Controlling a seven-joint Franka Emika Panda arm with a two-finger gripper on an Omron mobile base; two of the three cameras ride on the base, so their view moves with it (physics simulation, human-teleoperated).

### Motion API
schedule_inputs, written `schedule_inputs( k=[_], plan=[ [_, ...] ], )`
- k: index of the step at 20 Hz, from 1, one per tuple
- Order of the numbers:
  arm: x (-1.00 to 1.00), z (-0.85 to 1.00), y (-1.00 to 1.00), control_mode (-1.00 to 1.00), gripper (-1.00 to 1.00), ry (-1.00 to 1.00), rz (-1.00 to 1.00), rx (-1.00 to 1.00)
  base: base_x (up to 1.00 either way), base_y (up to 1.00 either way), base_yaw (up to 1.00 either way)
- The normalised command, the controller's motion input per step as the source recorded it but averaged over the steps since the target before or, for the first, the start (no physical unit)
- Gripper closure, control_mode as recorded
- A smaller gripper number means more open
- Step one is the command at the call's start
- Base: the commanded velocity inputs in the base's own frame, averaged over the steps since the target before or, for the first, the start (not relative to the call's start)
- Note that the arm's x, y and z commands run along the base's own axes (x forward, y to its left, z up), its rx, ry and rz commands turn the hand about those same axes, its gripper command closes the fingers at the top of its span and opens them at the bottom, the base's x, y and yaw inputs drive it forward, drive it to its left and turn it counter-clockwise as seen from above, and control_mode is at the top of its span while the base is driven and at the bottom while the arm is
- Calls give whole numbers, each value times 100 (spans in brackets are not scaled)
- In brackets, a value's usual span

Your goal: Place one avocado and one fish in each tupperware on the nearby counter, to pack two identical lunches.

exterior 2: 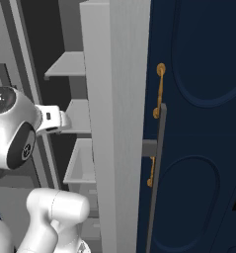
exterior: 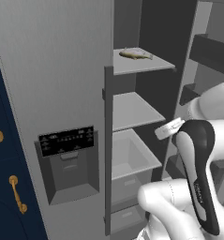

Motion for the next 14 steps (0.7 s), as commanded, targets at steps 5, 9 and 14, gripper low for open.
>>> schedule_inputs(
  k=[5, 9, 14],
  plan=[
    [33, 74, 0, -100, -100, -29, -1, 0, 0, 0, 0],
    [67, 74, 0, -100, -100, -20, 0, 0, 0, 0, 0],
    [75, 73, 0, -100, -100, -6, 0, 0, 0, 0, 0]
  ],
)
